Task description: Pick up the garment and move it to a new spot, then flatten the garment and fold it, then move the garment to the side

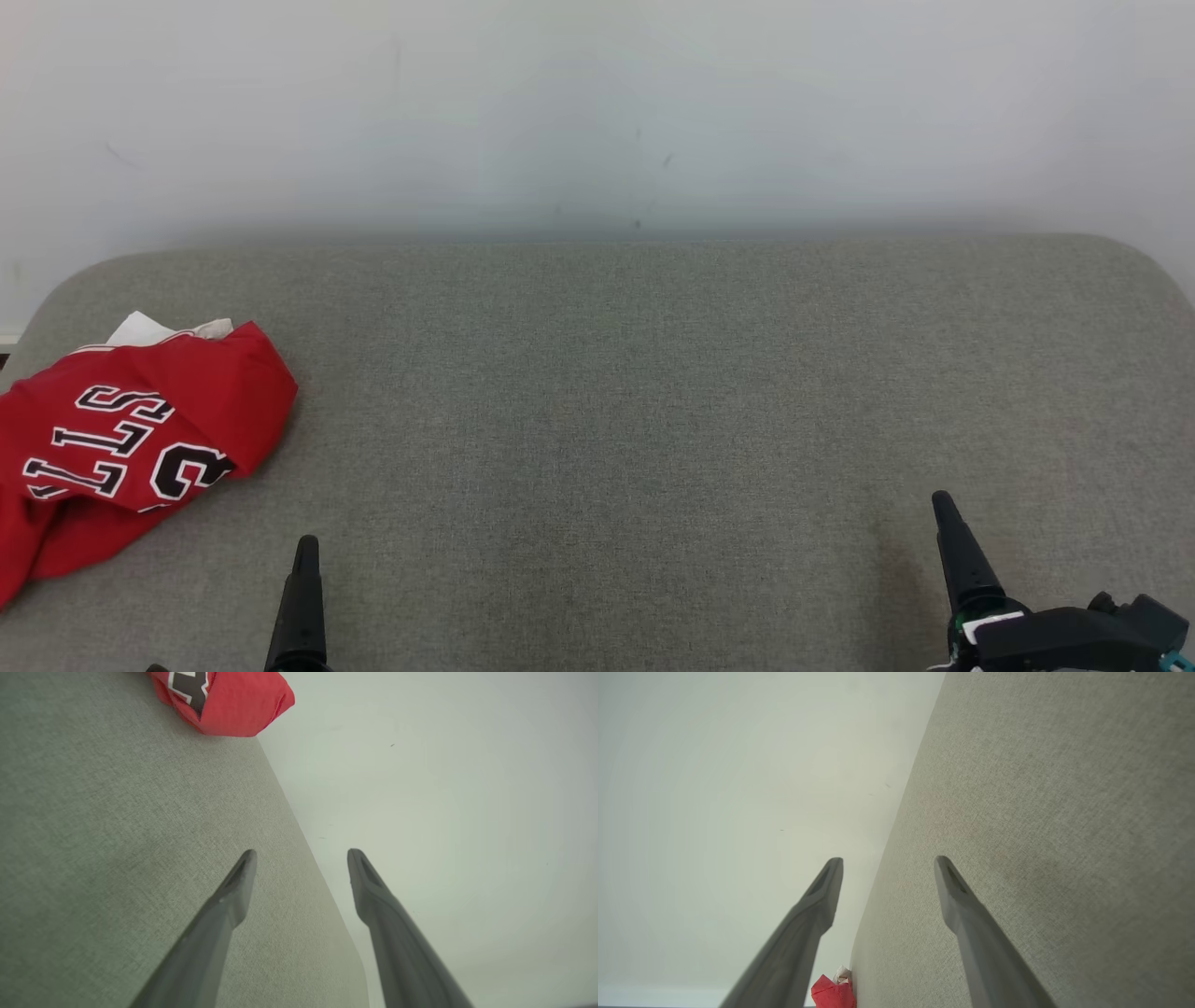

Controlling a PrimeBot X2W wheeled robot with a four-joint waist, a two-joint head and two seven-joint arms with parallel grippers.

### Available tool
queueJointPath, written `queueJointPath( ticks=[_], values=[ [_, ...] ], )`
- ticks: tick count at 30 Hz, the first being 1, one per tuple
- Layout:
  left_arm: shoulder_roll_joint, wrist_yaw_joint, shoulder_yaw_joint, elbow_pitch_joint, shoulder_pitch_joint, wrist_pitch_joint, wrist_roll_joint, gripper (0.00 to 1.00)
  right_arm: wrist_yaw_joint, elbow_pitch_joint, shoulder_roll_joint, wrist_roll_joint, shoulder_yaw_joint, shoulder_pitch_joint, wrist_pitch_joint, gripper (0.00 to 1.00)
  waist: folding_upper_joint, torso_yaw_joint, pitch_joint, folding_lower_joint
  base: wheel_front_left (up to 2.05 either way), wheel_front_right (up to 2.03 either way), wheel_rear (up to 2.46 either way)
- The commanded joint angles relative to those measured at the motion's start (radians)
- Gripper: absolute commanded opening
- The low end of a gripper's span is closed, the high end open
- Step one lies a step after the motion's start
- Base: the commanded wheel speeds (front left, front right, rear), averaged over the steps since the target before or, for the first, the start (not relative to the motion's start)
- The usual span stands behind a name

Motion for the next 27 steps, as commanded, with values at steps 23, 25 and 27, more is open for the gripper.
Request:
queueJointPath(
  ticks=[23,25,27],
  values=[
    [0.004,0.025,-0.012,-0.030,-0.018,-0.064,0.488,1.00,-0.001,-0.039,-0.004,-0.496,0.057,0.009,-0.116,1.00,0.0000,0.000,0.003,0.0000,0.00,0.00,0.00],
    [0.004,0.027,-0.011,-0.030,-0.017,-0.069,0.518,1.00,-0.001,-0.038,-0.004,-0.531,0.062,0.010,-0.125,1.00,0.0000,0.000,0.003,0.0000,0.00,0.00,0.00],
    [0.004,0.028,-0.011,-0.031,-0.017,-0.073,0.543,1.00,-0.001,-0.038,-0.004,-0.562,0.067,0.012,-0.132,1.00,0.0000,0.000,0.002,0.0000,0.00,0.00,0.00]
  ],
)
